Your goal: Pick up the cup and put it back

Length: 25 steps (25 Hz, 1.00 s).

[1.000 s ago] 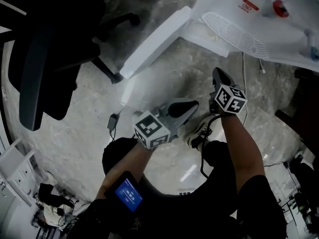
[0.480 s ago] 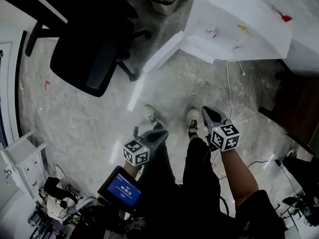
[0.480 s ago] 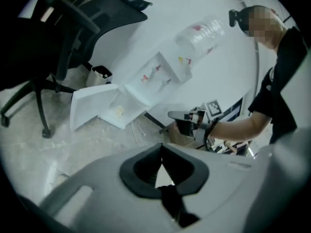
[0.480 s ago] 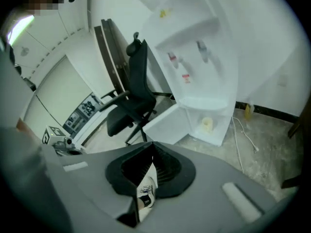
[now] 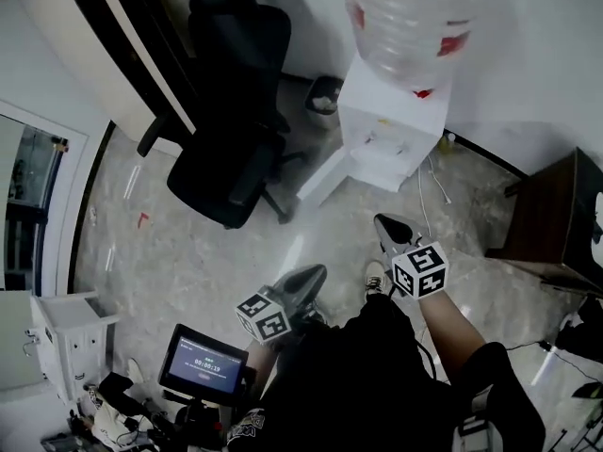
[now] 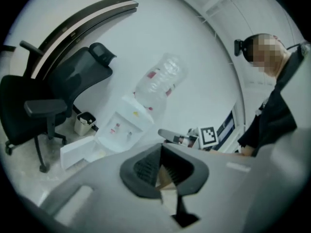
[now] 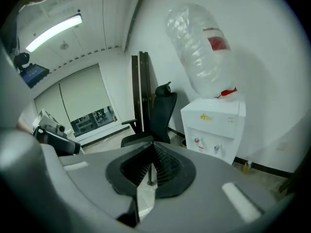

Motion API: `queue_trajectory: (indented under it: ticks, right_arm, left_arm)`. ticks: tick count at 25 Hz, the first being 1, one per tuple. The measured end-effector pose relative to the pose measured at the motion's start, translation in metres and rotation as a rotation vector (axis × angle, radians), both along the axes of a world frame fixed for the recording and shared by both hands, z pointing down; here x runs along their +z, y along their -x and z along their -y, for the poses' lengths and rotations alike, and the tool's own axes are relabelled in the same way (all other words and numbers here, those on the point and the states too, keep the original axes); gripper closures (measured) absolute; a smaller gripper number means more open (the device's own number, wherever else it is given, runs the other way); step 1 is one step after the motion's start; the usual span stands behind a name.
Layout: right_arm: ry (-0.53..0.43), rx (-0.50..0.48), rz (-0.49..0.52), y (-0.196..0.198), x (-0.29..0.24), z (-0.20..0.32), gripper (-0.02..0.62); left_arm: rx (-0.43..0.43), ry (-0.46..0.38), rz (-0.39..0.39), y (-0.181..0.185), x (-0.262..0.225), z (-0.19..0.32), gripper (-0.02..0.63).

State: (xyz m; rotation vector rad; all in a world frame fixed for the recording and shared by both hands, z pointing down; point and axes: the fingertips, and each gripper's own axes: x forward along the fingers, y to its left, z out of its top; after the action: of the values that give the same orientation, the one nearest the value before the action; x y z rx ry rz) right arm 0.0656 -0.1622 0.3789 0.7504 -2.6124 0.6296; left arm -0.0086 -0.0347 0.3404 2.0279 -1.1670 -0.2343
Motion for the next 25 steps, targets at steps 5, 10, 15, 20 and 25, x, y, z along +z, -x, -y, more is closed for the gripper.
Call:
queue_trajectory:
  ticks: [5, 10, 15, 20, 25]
  right_arm:
    - [-0.03, 0.069, 0.026, 0.009, -0.024, -0.056, 0.588]
    - [0.019, 0.218, 0.069, 0.018, -0.039, -0.152, 0.588]
    - [0.053, 0.35, 0.06, 0.028, -0.042, -0.255, 0.588]
    - [0.006, 0.365, 0.043, 0.035, -0.071, -0.328, 0.588]
    - [-0.031, 0.346, 0.072, 0.019, -0.104, -0.358, 0.588]
  left_arm:
    - [0.061, -0.022, 0.05, 0.022, -0.007, -0.027, 0.601]
    - [0.127, -0.044, 0.029, 0.053, -0.013, -0.097, 0.601]
    - [0.221, -0.05, 0.063, 0.085, -0.019, -0.177, 0.601]
    - [0.282, -0.055, 0.059, 0.088, -0.027, -0.23, 0.601]
    - [0.305, -0.101, 0.053, 0.051, -0.054, -0.244, 0.601]
